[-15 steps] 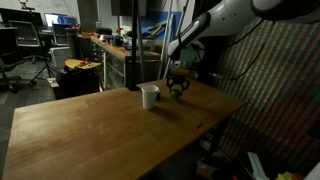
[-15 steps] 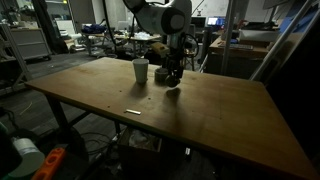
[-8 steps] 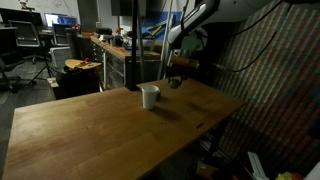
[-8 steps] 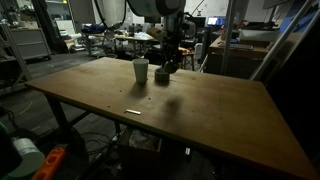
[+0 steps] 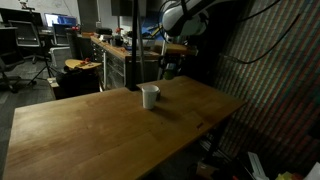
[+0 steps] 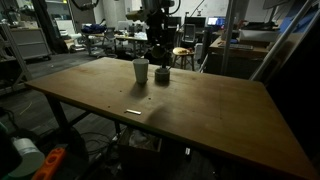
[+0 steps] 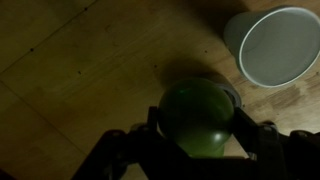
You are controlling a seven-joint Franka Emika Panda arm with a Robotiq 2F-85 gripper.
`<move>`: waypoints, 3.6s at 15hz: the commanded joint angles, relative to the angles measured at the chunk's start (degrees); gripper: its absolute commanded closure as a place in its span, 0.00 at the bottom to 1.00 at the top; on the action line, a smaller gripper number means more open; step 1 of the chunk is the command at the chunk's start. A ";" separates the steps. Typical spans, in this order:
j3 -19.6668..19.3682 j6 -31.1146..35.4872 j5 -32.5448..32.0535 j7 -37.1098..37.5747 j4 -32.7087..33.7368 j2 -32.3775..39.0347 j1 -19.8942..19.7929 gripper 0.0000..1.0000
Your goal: Place the avocado in the white cup
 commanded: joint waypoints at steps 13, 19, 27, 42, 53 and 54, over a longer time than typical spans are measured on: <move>8.75 -11.37 -5.76 -8.28 -5.59 -8.46 3.44 0.52; 8.98 -22.38 -6.24 -14.14 0.66 -3.78 3.32 0.52; 8.74 -38.08 -6.83 -19.36 17.84 7.51 3.90 0.52; 7.63 -57.13 -9.29 -22.79 49.07 30.84 6.15 0.52; 6.39 -61.94 -8.77 -23.69 65.21 42.57 6.61 0.06; 7.13 -61.36 -9.19 -23.32 65.51 42.66 6.26 0.01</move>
